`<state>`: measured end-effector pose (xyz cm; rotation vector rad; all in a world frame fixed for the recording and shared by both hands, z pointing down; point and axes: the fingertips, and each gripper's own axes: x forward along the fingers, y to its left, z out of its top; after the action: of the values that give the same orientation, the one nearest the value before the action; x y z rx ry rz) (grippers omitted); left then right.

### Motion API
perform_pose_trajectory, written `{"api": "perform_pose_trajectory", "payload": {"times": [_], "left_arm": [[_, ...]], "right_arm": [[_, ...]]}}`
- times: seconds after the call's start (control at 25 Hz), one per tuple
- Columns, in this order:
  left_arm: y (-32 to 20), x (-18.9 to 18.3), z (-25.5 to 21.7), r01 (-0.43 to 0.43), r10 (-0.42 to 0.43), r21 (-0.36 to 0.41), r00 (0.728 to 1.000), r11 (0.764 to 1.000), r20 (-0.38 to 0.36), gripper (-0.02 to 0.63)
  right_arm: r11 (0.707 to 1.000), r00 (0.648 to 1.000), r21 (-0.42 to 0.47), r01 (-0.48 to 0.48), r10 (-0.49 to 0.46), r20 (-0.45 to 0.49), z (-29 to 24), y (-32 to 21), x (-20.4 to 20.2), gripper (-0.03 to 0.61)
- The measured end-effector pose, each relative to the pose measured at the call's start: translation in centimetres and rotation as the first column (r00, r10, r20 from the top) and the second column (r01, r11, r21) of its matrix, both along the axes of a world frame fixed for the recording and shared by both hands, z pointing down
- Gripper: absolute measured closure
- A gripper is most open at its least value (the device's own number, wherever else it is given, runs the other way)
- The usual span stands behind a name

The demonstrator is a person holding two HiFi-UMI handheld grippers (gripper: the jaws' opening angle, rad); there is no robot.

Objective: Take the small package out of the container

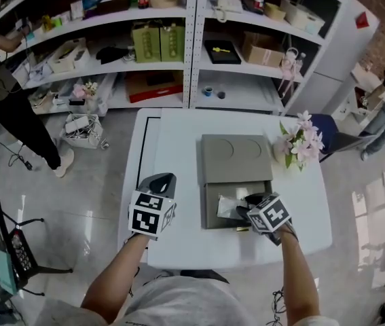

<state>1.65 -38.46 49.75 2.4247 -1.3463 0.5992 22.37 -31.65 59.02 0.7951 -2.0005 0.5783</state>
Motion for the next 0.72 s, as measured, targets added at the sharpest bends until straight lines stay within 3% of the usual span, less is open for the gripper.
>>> {"api": "perform_pose_trajectory", "payload": {"times": [0.72], "left_arm": [[-0.2,-1.1,0.0,0.041,-0.041,-0.009,0.999,0.999,-0.004,0.611]], "right_arm": [[0.998,0.998,-0.004,-0.059,0.059,0.032,0.7,-1.1,0.4,0.535]]}}
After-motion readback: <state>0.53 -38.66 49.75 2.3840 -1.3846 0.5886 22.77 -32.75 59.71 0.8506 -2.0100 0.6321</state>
